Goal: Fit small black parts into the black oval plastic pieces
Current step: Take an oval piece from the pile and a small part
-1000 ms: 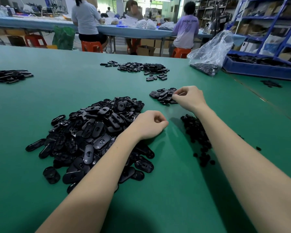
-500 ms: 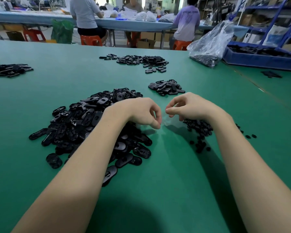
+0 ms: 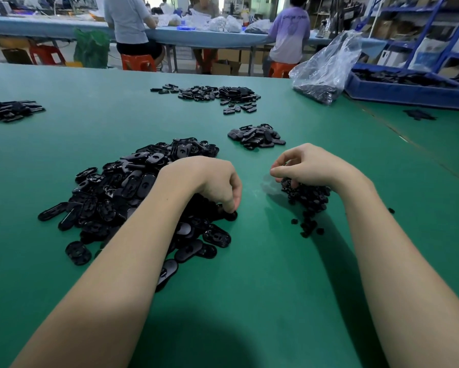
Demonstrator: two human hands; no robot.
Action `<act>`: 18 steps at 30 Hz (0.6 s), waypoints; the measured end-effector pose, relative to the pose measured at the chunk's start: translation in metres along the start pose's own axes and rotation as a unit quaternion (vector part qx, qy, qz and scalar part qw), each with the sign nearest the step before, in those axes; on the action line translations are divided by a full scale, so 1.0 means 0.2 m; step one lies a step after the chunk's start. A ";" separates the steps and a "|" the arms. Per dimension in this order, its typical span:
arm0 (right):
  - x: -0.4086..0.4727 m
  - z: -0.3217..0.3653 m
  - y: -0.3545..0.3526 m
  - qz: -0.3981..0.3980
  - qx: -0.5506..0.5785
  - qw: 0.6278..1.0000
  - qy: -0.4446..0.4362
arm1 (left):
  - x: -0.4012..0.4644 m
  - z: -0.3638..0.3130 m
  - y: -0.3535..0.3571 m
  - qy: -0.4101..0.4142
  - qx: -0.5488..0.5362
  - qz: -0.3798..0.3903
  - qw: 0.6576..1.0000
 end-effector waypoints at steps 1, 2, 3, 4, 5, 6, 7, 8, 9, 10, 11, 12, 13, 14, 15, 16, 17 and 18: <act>0.00 -0.01 -0.01 -0.003 -0.004 1.000 0.003 | 0.00 -0.01 -0.01 0.010 -0.009 -0.016 1.000; 0.00 -0.02 -0.01 -0.007 -0.010 1.000 0.006 | 0.01 -0.02 -0.03 0.023 -0.021 -0.034 0.999; 0.01 -0.03 -0.01 -0.013 -0.018 1.000 0.010 | 0.01 -0.03 -0.05 0.035 -0.034 -0.052 0.997; 0.01 -0.04 -0.02 -0.020 -0.028 0.999 0.014 | 0.01 -0.04 -0.06 0.046 -0.046 -0.069 0.996; 0.01 -0.05 -0.03 -0.027 -0.039 0.999 0.019 | 0.02 -0.04 -0.08 0.055 -0.054 -0.084 0.994; 0.01 -0.06 -0.03 -0.032 -0.049 0.998 0.025 | 0.02 -0.05 -0.08 0.062 -0.061 -0.099 0.991; 0.02 -0.07 -0.03 -0.032 -0.057 0.997 0.030 | 0.02 -0.05 -0.09 0.069 -0.067 -0.113 0.989; 0.02 -0.08 -0.02 -0.029 -0.064 0.997 0.035 | 0.03 -0.05 -0.10 0.074 -0.074 -0.126 0.986; 0.02 -0.09 -0.02 -0.022 -0.071 0.996 0.039 | 0.03 -0.04 -0.10 0.077 -0.080 -0.137 0.984; 0.02 -0.10 -0.01 -0.015 -0.075 0.996 0.044 | 0.03 -0.04 -0.10 0.078 -0.086 -0.142 0.983; 0.02 -0.11 0.00 -0.010 -0.075 0.996 0.049 | 0.03 -0.03 -0.10 0.076 -0.088 -0.143 0.983; 0.02 -0.11 0.01 -0.006 -0.074 0.996 0.053 | 0.03 -0.03 -0.09 0.071 -0.084 -0.138 0.984; 0.02 -0.11 0.01 -0.003 -0.073 0.996 0.056 | 0.03 -0.02 -0.09 0.065 -0.076 -0.132 0.986; 0.02 -0.11 0.01 -0.001 -0.073 0.996 0.058 | 0.03 -0.02 -0.08 0.061 -0.068 -0.127 0.988; 0.01 -0.11 0.02 0.001 -0.075 0.995 0.059 | 0.03 -0.03 -0.08 0.061 -0.066 -0.125 0.988; 0.01 -0.11 0.02 0.002 -0.078 0.995 0.060 | 0.03 -0.03 -0.08 0.064 -0.068 -0.126 0.988; 0.01 -0.11 0.02 0.002 -0.082 0.995 0.061 | 0.03 -0.04 -0.08 0.069 -0.072 -0.129 0.987; 0.01 -0.11 0.02 0.003 -0.085 0.994 0.062 | 0.03 -0.05 -0.08 0.076 -0.075 -0.133 0.985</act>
Point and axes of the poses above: each hand's wrist, its own x-axis towards the middle knuckle, its own y-axis out of the palm, z = x × y, the point moved 8 cm from there along x, towards the middle knuckle, and after that the axes turned 13 degrees about -x, right-handed, at the moved point
